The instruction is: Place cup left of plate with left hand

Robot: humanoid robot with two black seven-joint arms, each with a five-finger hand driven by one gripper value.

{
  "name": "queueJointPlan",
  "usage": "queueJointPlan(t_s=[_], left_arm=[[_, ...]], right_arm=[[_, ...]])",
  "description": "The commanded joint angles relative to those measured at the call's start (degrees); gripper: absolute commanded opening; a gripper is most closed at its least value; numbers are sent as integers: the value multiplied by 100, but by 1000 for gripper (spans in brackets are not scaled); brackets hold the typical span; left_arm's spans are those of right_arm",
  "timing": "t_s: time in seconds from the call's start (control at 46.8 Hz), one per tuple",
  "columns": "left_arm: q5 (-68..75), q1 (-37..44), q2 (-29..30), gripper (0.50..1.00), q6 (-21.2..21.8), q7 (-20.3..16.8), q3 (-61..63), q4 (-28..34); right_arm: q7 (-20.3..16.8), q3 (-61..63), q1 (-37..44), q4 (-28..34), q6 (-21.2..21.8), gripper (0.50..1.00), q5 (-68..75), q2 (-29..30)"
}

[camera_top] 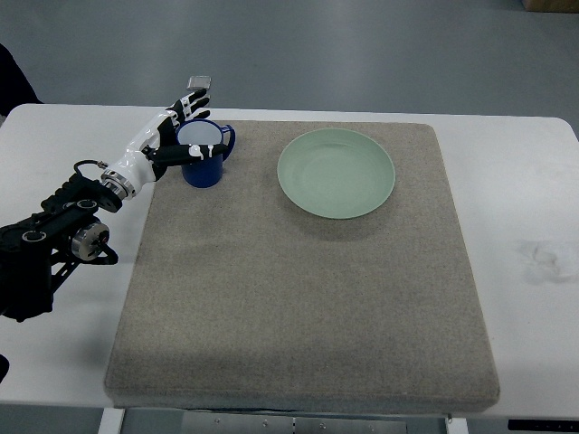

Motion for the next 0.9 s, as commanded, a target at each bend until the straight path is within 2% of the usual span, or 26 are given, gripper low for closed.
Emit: queueJointPlan(t_s=[0.0, 0.641, 0.876], left_arm=[[-2, 1, 30, 999, 0, 0, -1, 0], [-107, -26, 303, 999, -9, 0, -1169, 26], [-1644, -35, 224, 999, -35, 17, -1240, 97]], right_arm=[[0, 0, 0, 0, 0, 932, 0, 0], [0, 0, 0, 0, 0, 932, 0, 0], [0, 0, 0, 0, 0, 932, 0, 0]])
